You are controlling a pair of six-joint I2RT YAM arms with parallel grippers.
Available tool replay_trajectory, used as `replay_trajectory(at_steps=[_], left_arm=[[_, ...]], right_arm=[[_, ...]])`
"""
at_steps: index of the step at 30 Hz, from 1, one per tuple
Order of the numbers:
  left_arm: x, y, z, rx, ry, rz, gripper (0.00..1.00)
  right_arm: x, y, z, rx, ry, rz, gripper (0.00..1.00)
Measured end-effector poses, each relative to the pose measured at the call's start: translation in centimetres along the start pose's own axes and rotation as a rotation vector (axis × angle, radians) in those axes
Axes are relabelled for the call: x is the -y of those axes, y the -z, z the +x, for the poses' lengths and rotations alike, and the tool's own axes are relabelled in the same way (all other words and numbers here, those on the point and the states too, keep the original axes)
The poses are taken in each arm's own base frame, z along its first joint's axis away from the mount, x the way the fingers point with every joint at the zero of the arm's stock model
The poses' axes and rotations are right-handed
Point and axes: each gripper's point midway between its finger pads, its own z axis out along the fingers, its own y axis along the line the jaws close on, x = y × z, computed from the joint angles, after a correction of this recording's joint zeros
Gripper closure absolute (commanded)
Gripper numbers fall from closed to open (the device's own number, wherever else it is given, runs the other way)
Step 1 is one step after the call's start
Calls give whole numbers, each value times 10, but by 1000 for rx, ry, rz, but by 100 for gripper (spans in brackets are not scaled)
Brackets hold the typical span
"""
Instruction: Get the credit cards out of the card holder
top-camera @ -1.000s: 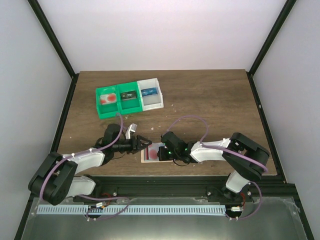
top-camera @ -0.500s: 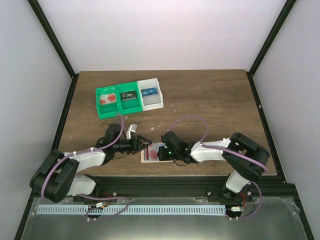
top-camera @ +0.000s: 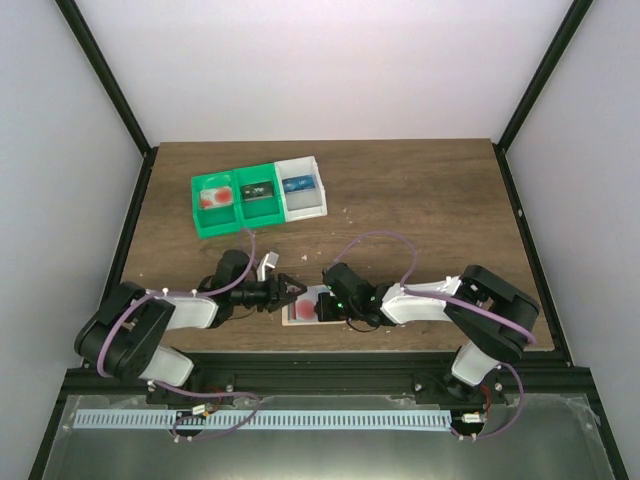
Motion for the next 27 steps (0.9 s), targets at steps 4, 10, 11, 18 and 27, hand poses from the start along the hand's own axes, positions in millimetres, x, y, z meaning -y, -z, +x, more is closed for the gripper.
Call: replay_trajectory(at_steps=[4,10,11,18,27], left_arm=[[0,-1,1,-7,10,8,37],[7,4,-2,13,-19,5,36],[8,5,-3,20,-26,-3,36],[2,6,-4,30,-36,-38,36],[-5,2,-2,12,-10,-42,36]], right_arm=[[0,0,0,0,0,0,95],[0,0,0,0,0,0,95],[0,0,0,0,0,0,95],[0,0,0,0,0,0,95],[0,0,0,1,-1,-1,94]])
